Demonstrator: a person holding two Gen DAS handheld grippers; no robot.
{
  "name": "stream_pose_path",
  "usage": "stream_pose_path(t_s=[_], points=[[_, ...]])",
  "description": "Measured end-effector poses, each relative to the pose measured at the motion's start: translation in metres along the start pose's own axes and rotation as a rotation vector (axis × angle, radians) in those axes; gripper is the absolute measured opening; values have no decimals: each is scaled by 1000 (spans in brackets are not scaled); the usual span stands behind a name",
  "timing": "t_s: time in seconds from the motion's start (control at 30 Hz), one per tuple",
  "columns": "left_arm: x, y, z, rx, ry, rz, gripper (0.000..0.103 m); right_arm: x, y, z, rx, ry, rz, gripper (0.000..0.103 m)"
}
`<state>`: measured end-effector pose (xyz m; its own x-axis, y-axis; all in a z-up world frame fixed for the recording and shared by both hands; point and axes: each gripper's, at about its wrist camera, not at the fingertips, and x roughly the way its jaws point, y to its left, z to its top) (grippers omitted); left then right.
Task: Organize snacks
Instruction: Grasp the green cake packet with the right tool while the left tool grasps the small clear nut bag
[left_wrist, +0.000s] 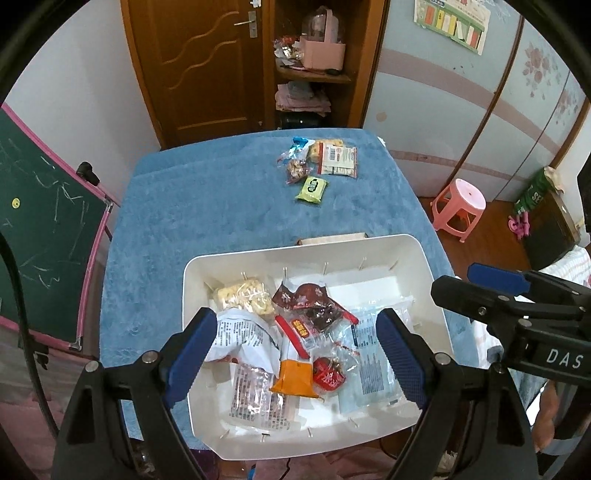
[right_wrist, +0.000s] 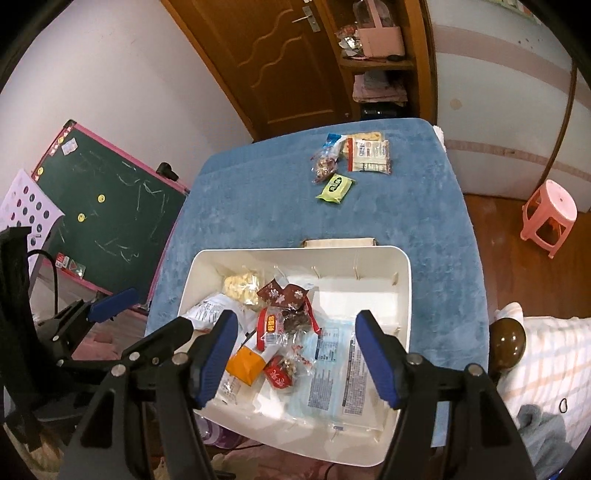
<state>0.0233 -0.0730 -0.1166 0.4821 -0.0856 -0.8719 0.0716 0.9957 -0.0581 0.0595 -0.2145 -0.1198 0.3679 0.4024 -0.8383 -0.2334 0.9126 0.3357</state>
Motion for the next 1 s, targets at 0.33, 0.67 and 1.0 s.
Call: stream_pose_path(t_s=[0.33, 0.67, 1.0], points=[[1, -8, 10, 30, -6, 14, 87, 3, -7, 5, 8, -17, -20, 67], [14, 11, 32, -39, 50, -35, 87, 7, -8, 13, -41, -39, -126, 67], [24, 18, 95, 29, 3, -22, 87, 29, -15, 51, -31, -20, -130, 56]])
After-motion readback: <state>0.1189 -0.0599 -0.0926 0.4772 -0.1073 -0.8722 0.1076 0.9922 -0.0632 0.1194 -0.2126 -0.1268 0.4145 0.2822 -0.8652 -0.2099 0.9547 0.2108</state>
